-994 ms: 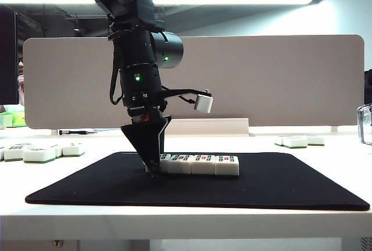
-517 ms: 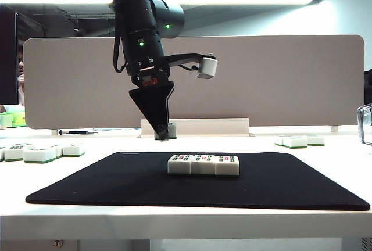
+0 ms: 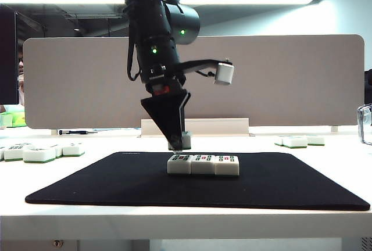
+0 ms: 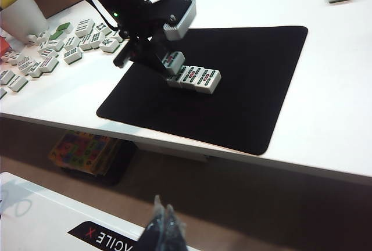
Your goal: Arrange four mahjong tiles into a neat stack, creating two layers of paired tiles.
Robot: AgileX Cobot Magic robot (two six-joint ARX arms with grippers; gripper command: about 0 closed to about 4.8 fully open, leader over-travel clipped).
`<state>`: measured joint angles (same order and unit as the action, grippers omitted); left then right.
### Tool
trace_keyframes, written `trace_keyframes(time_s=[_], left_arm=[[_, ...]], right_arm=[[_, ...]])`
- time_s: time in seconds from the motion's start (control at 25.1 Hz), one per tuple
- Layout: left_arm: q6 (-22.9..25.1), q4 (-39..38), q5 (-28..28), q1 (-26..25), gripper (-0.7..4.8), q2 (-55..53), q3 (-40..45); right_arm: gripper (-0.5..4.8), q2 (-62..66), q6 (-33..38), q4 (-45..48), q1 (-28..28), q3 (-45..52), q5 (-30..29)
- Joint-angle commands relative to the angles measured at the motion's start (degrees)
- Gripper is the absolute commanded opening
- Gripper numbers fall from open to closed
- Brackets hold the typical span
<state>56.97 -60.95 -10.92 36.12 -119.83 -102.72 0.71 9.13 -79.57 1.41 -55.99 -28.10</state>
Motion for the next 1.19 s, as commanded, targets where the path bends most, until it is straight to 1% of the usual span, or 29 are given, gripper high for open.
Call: trace_keyframes(time_s=[0.04, 0.4, 0.48, 0.56, 0.6, 1.19], left_arm=[[0.07, -0.28, -0.46, 0.2, 1.8, -0.66, -0.17], [0.07, 0.24, -0.2, 0.15, 1.83, -1.64, -0.17], [0.07, 0.22, 0.94, 0.15, 1.84, -1.64, -0.17], [0.07, 0.26, 1.97, 0.13, 1.97, -1.86, -0.17], [0.07, 0.28, 2.1, 0.13, 2.2, -1.97, -0.17], [0.02, 0.59, 1.68, 0.31, 2.19, -1.99, -0.17]], right_arm=[[-0.01, -0.63, -0.22, 0.5, 0.0, -0.11, 0.09], [-0.01, -0.63, -0.22, 0.5, 0.0, -0.11, 0.09], [-0.01, -0.63, -0.24, 0.5, 0.0, -0.11, 0.09], [-0.01, -0.63, -0.22, 0.5, 0.0, -0.11, 0.09], [-0.01, -0.63, -0.22, 0.5, 0.0, -0.11, 0.09], [-0.01, -0.63, -0.22, 0.5, 0.0, -0.11, 0.11]])
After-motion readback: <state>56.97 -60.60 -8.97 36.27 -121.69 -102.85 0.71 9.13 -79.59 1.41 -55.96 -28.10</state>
